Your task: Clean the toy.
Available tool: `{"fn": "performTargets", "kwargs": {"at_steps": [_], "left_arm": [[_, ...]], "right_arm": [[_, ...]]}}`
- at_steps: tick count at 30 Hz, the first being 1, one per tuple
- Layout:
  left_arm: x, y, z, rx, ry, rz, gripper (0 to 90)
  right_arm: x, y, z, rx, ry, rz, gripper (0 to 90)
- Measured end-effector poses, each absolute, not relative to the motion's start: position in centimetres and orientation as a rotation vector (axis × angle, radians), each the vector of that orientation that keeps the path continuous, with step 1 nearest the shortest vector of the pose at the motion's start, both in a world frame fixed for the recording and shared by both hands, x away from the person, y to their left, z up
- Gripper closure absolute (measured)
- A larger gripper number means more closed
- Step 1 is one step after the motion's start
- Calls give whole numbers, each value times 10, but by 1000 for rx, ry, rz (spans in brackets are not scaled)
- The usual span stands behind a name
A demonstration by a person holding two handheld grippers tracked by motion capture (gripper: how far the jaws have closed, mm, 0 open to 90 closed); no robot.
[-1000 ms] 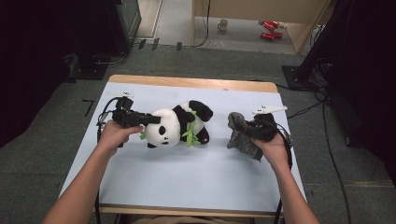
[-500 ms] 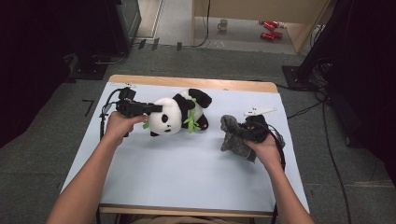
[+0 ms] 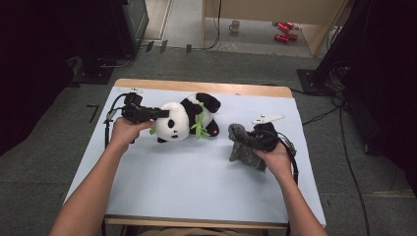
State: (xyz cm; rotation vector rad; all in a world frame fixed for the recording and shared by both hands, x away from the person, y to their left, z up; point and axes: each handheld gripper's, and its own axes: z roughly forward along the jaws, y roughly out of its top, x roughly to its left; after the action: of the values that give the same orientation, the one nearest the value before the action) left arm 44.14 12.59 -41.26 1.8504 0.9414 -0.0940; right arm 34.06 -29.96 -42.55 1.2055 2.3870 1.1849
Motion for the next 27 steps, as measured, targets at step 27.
{"fn": "performTargets", "kwargs": {"at_steps": [27], "left_arm": [[435, 138, -408, 1866, 928, 93, 416]], "right_arm": [[340, -288, -439, 1181, 2450, 1153, 757]]}}
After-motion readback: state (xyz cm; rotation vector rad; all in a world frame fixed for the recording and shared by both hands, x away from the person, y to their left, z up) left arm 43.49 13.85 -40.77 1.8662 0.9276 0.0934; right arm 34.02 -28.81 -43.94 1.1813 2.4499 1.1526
